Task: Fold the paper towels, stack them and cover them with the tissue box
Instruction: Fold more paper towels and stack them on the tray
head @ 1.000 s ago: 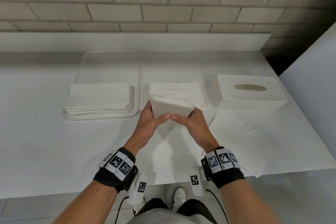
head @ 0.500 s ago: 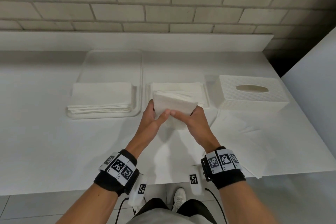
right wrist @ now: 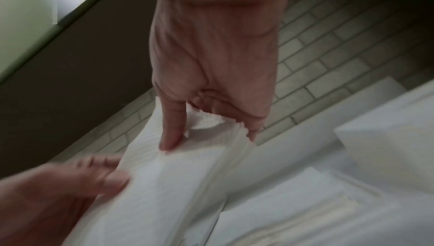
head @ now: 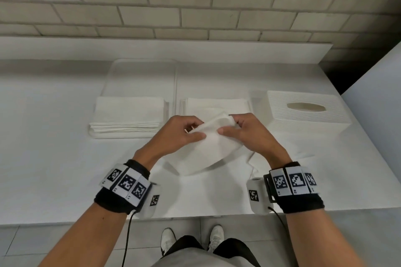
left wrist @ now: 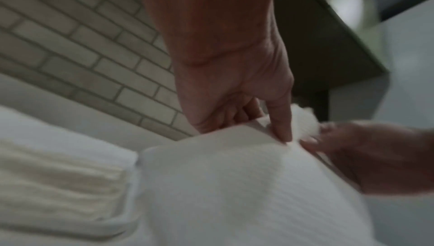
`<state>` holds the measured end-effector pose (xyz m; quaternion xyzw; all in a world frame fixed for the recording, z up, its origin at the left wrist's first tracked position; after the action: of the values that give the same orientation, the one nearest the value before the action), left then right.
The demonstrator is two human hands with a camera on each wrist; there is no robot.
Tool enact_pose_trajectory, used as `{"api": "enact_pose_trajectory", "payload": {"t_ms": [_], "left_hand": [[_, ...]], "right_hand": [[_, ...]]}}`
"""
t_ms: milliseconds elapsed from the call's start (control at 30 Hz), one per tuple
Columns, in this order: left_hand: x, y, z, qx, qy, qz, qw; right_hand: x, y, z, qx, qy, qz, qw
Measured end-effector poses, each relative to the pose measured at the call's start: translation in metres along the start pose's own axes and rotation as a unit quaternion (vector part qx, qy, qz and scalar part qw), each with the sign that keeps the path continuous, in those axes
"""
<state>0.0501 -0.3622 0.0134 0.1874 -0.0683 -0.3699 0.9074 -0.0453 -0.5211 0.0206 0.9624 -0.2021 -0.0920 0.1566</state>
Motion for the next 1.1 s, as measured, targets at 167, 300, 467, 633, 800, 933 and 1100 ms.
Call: {"api": "enact_pose_trajectory", "payload": {"t_ms": [167, 300, 467, 633, 800, 933, 1100], "left_hand": [[-0.012, 0.035, -0.05, -0.247, 0.113, 0.055, 0.961], [-0.02, 0.025, -0.078, -0.328, 0.154, 0.101, 0.927], [-0.028, 0.026, -0.095, -0.262, 0.165, 0.162, 0.937], [-0.038, 0.026, -0.105, -0.239, 0.166, 0.19, 0.938], [-0.045, 0.016, -0.125, -0.24, 0.207, 0.208, 0.925], [-0.045, 0.015, -0.122, -0.242, 0.191, 0.225, 0.924], [-0.043, 0.016, -0.116, -0.229, 0.169, 0.221, 0.933]], "right_hand": [[-0.01, 0.01, 0.034, 0.21, -0.067, 0.061, 0.973], [-0.014, -0.008, 0.055, 0.252, -0.084, 0.086, 0.96], [-0.017, -0.03, 0.075, 0.195, -0.1, 0.098, 0.971], [-0.015, -0.039, 0.082, 0.186, -0.082, 0.099, 0.974], [-0.015, -0.047, 0.097, 0.163, -0.123, 0.102, 0.974], [-0.015, -0.045, 0.095, 0.156, -0.096, 0.117, 0.976], [-0.015, -0.044, 0.097, 0.159, -0.083, 0.117, 0.977]]}}
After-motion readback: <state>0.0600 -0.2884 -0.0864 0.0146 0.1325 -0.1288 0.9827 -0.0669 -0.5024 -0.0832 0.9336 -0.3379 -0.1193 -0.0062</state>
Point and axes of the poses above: each hand's wrist, its own x-axis towards the middle knuckle, its own y-axis out of the back of the hand, z = x × y, the point moved 6 cm from there along x, towards the middle knuckle, and after that the axes turned 9 degrees about z, right-handed, at the moved point
